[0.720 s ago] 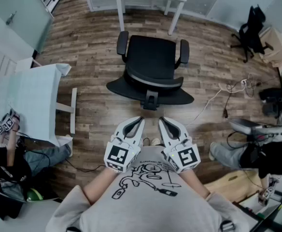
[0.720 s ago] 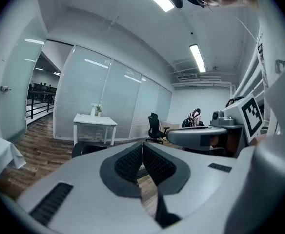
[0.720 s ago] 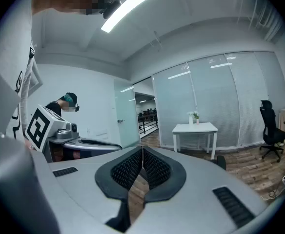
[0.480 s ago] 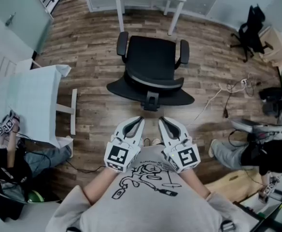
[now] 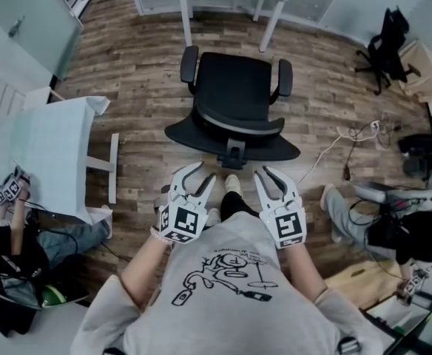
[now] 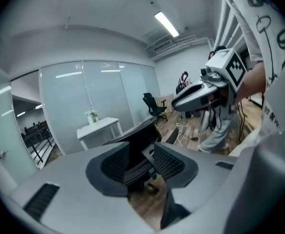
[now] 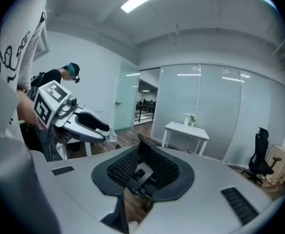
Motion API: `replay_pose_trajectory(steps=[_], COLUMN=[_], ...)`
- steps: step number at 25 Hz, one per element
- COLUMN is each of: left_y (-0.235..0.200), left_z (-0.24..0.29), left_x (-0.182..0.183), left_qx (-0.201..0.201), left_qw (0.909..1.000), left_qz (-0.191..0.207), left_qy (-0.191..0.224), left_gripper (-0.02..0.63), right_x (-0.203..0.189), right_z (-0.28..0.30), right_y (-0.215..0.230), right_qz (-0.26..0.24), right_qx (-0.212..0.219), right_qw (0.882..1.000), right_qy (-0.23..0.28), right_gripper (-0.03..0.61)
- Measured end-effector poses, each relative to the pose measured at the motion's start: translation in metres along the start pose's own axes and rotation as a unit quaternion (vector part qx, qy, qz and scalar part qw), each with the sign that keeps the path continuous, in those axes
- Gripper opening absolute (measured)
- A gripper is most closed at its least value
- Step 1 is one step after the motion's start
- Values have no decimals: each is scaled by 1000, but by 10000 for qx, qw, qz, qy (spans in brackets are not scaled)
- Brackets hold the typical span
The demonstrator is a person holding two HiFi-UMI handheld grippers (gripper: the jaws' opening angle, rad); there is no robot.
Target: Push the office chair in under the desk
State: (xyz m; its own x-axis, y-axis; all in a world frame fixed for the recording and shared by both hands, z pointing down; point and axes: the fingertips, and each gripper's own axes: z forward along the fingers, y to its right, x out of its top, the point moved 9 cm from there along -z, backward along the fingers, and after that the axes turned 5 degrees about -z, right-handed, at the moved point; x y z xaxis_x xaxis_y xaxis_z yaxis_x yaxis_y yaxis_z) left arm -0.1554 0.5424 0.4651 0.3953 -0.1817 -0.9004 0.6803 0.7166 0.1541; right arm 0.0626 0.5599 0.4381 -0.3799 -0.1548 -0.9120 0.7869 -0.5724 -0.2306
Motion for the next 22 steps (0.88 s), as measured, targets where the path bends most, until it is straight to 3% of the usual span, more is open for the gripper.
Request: replay_pose_trajectory(steps=[3, 6, 9, 13, 16, 21, 22], left_y=[-16, -28, -35, -36, -40, -45, -46], left_z=[19, 43, 70, 99, 118, 139, 142], left_x=[-21, -45, -74, -109, -128, -131, -130], left_qx=[102, 147, 90, -120, -194, -108, -119], left_qw=[9971, 9855, 9623, 9294, 9143, 9078, 9066], left_qz=[613, 1360, 2152, 2894, 3113, 3195, 3205], left_qy=[-445, -999, -1660, -2285, -2584, -2715, -2743], left_gripper=[153, 171, 199, 226, 229, 209, 163], right_x=[-15, -38, -68, -112, -143, -167, -170], right_z=[15, 33, 55, 80, 92, 103, 104], right_y=[10, 19, 26, 27, 30, 41, 43], right_qz=[-269, -783, -1569, -2553, -2698, -2563, -2550], right_qx=[58, 149, 344, 757, 815, 737, 768], right_qw=[9992, 9945, 9789, 9397, 9271, 9231, 9217], right_qy=[-291, -683, -1260, -2145, -2471, -2772, -2819], right_gripper=[155, 191, 227, 259, 264, 254, 197])
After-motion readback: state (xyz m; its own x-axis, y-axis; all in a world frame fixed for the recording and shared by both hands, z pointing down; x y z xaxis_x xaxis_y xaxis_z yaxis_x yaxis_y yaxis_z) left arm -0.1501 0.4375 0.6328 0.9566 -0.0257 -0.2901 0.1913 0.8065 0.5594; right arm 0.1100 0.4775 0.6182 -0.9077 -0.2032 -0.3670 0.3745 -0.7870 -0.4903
